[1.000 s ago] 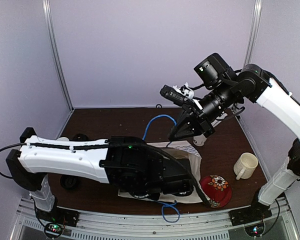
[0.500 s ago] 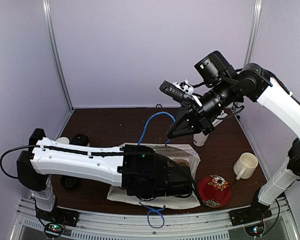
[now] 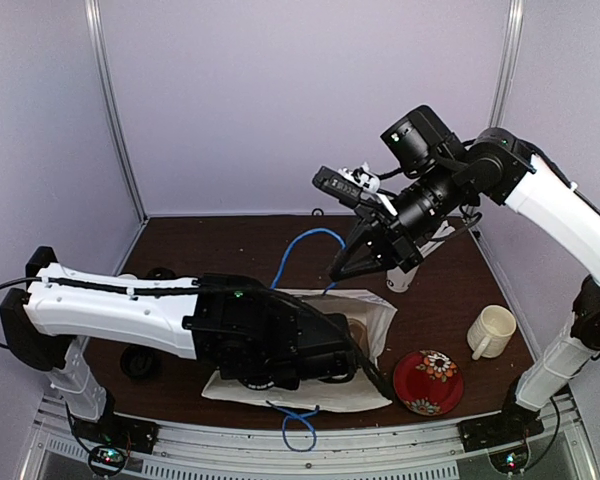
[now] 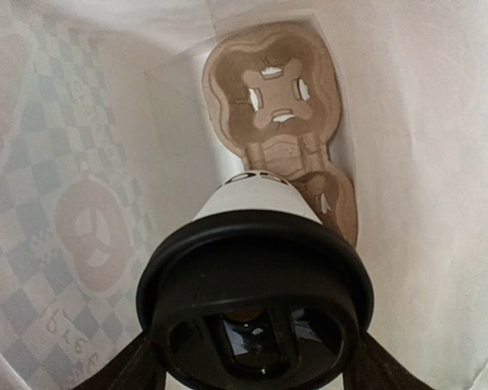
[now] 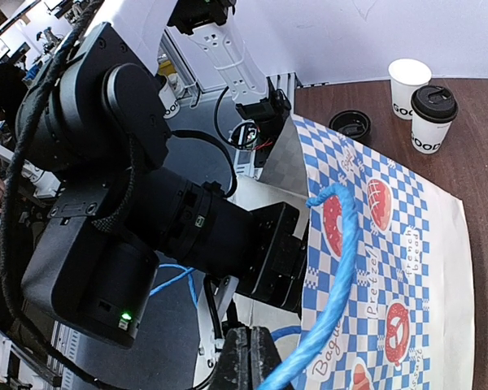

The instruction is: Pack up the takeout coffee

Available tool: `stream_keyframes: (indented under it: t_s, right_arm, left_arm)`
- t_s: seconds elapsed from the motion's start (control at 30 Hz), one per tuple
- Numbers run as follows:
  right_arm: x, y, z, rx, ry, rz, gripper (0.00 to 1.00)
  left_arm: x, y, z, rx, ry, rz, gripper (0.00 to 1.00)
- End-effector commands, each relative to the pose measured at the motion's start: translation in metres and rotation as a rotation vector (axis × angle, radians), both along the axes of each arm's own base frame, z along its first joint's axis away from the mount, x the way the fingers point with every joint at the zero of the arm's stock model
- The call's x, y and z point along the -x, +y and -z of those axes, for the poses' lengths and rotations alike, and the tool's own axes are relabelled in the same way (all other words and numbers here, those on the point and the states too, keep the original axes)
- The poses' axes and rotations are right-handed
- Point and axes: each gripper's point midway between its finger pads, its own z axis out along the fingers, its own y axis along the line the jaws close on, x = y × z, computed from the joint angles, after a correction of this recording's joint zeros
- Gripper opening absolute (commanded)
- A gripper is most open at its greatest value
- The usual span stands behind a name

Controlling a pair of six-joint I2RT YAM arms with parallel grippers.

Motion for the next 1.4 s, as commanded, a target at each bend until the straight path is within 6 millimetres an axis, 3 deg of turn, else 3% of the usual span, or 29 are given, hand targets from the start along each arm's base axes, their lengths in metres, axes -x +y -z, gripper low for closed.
stream_keyframes:
  t_s: [0.0, 0.2, 0.4, 0.7, 1.37]
  right_arm:
    - [0.000, 0.005, -0.011, -0.037, -0.005, -0.007, 0.00]
    - [0.000, 0.005, -0.010, -0.033, -0.005, -0.003, 0.00]
    - [0.001, 0.004, -0.011, -0.036, -0.008, -0.011, 0.00]
    - [0.010, 0.002, -0.015, -0.049, 0.000, -0.056, 0.00]
    - [0.017, 0.009, -0.009, -0.044, 0.046, -0.103, 0.00]
  left_arm:
    - [0.009, 0.003, 0.003, 0.047, 0.084, 0.002, 0.45]
    - [0.006, 0.014, 0.020, -0.048, 0.065, -0.014, 0.45]
    - [-0.004, 0.012, 0.018, -0.022, 0.039, -0.051, 0.44]
    - [-0.011, 0.018, 0.033, -0.044, 0.046, -0.095, 0.43]
    - [-0.019, 0.011, 0.050, -0.045, 0.015, -0.064, 0.42]
